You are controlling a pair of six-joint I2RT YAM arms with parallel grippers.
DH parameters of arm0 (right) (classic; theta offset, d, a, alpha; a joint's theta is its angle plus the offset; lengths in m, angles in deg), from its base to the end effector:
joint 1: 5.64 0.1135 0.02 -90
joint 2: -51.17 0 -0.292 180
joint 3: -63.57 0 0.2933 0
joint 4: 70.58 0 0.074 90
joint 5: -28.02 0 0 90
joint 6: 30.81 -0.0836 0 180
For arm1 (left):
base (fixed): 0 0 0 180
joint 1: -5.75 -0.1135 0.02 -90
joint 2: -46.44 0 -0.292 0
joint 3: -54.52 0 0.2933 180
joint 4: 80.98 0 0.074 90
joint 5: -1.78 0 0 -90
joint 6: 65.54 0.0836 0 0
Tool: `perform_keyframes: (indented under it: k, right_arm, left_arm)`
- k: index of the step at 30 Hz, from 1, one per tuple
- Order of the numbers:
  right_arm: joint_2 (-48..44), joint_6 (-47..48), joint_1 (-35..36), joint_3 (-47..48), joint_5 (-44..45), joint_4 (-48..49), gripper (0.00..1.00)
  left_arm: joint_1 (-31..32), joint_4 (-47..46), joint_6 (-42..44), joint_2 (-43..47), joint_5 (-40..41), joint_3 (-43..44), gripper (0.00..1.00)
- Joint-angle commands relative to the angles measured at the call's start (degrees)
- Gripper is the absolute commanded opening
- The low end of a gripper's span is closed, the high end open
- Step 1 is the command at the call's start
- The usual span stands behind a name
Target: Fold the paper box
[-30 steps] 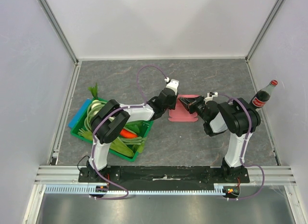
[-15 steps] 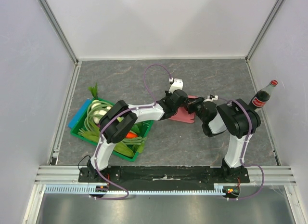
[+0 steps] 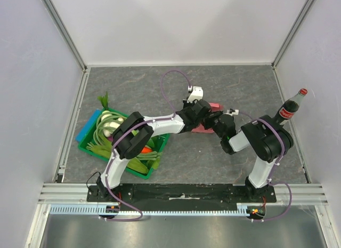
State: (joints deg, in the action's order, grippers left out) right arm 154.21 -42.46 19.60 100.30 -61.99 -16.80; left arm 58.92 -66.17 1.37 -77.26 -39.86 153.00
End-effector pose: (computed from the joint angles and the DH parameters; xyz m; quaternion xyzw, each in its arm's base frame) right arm 0.3234 0.1525 0.0952 0.4824 0.6130 0.5597 0.2797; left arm 0.3776 -0.4000 0.1481 0.0475 0.8435 0.0541 0.5323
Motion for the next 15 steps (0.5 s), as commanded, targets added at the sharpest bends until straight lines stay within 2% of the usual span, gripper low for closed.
perform_keyframes:
  k: [1,3,4,8,11,15]
  right_arm:
    - [0.66,4.84,0.88,1.16,-7.42,0.06,0.00]
    - [0.06,8.55,-1.50,0.74,-9.91,1.39,0.00]
    - [-2.04,13.01,-2.37,0.13,-13.75,-2.61,0.00]
    - [-8.46,22.68,-10.00,-1.55,-21.92,-12.56,0.29]
    - [-13.74,28.58,-12.75,-1.29,-26.51,-21.87,0.47]
    - [-19.27,31.16,-13.02,1.35,-27.85,-28.66,0.63]
  left_arm:
    - [-1.22,-16.51,3.29,4.25,-1.14,-6.93,0.02]
    - [-1.66,-23.73,6.46,6.97,-8.34,-11.69,0.02]
    - [-1.66,-26.27,9.09,7.94,-10.72,-13.36,0.02]
    - [-2.28,-37.69,12.89,11.90,-17.66,-23.28,0.02]
    - [-3.07,-42.19,12.99,13.48,-22.67,-27.51,0.02]
    - [-3.25,-46.32,14.13,13.66,-23.49,-29.63,0.02]
